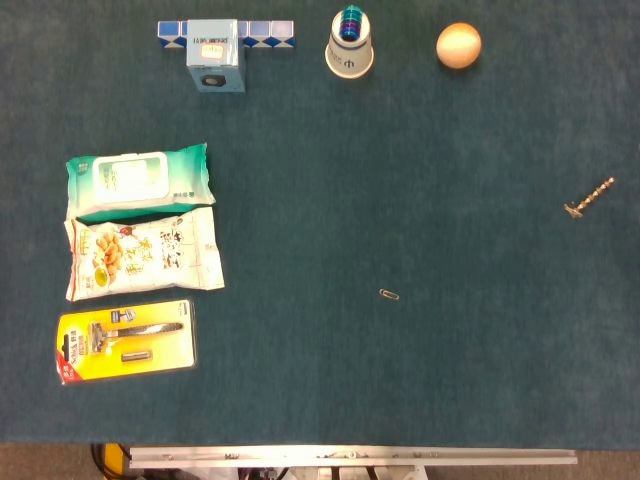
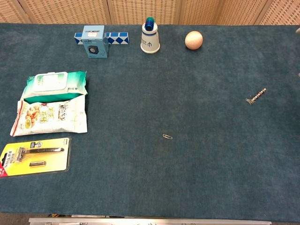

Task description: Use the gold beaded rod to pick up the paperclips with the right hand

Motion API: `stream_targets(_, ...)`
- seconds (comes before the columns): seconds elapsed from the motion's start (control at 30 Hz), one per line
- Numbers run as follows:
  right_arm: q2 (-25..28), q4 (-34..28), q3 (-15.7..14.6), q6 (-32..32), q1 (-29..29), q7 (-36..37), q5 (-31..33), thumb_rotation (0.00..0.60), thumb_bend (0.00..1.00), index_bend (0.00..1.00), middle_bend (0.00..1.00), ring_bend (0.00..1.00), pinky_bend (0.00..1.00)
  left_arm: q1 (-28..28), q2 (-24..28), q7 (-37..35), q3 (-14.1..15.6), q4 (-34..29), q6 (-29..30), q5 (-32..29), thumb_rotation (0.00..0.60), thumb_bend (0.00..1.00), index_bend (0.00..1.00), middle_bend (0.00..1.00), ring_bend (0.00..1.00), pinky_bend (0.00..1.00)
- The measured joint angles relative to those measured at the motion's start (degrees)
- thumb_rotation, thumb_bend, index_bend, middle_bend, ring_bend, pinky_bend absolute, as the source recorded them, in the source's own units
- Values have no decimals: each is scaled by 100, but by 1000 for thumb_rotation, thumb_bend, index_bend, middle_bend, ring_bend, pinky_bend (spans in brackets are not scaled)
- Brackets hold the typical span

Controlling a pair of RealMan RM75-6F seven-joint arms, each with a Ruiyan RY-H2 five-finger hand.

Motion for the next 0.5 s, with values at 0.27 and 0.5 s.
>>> stream_targets(0.27, 108, 48, 116, 205, -193, 365, 34, 600, 198, 259, 97, 0, 70, -102, -15, -119, 194, -40, -126, 362, 600, 356, 477, 423, 313, 503)
stream_targets(0.5, 238, 48, 207, 341, -318, 738, -4, 600, 198, 259, 97, 0, 70, -243, -82, 28, 233, -49, -368, 330, 600, 356, 477, 423, 313, 503)
